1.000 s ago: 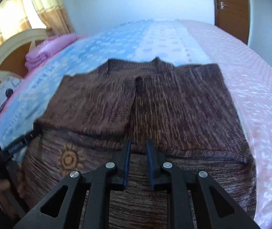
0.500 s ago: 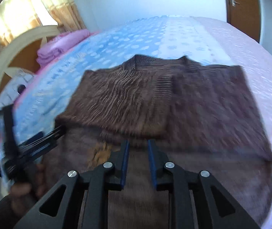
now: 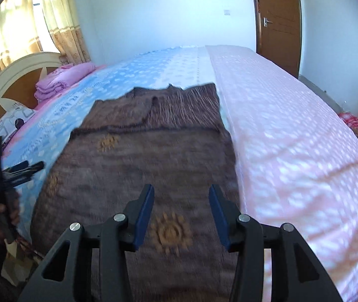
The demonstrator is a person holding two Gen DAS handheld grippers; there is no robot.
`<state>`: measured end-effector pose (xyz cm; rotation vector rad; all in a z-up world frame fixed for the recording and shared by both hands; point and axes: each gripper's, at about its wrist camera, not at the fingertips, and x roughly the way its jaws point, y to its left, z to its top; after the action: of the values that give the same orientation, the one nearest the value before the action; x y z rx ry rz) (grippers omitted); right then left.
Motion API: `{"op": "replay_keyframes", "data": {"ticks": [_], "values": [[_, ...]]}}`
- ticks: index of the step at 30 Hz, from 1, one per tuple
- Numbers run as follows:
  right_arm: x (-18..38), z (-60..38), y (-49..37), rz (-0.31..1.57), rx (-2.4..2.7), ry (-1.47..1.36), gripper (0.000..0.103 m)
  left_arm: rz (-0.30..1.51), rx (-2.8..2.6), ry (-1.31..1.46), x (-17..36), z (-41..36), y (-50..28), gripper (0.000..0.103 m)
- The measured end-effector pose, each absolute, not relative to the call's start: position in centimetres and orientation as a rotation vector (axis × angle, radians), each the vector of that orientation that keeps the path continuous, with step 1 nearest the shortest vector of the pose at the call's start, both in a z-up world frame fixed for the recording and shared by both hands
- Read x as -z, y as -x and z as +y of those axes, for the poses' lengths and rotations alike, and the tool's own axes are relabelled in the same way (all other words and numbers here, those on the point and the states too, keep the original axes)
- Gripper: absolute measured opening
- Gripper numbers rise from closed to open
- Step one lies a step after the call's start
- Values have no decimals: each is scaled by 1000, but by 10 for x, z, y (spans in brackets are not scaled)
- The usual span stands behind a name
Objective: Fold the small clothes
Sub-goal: 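Grasp the sweater hem with the left tool and lift it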
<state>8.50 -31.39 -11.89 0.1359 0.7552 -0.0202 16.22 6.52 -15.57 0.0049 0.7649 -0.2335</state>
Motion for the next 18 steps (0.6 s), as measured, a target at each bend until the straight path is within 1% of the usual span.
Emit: {"op": "replay_keyframes", "data": {"ticks": [6,9,12,17,18], "values": [[109,-321,-49,732,29,-136,47,786,439,-2,151,81,-108,103],[101,-320,-35,713,27,-123,47,801,504,-24,157,77,-90,103],[96,-318,-24,711,33,-101,47,854,562,-17,172,72,-72,102],[101,-318,-10,766,69,-61,47,918,588,-33,196,65,-52,94],[103,-320,-7,777,83,-59,47,926,597,-32,199,64,-49,89]]}}
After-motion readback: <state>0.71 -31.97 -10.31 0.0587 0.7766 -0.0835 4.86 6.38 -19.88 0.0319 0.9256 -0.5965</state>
